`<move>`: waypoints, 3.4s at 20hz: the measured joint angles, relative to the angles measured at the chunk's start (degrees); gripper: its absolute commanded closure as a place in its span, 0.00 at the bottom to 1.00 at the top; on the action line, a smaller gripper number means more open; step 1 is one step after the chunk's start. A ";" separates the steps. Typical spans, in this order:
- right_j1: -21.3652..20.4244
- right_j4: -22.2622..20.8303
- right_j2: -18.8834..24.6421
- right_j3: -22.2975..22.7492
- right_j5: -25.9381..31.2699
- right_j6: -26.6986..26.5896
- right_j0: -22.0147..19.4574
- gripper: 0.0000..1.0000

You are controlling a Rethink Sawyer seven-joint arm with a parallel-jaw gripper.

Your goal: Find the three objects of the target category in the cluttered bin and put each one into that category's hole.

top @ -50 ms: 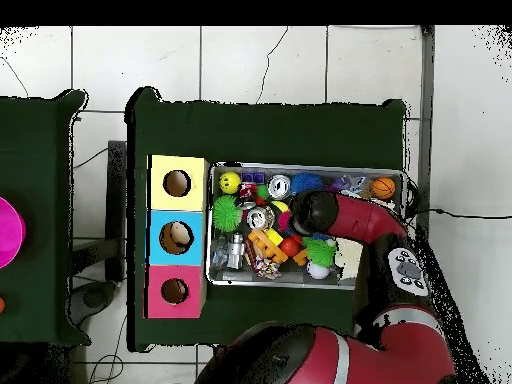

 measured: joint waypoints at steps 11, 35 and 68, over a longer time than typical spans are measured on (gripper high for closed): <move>-11.62 -0.04 -0.11 4.07 12.08 0.00 1.01 1.00; -12.08 2.45 -2.91 8.37 7.63 0.38 11.30 1.00; -0.45 7.86 -5.65 4.78 0.70 0.38 6.66 0.00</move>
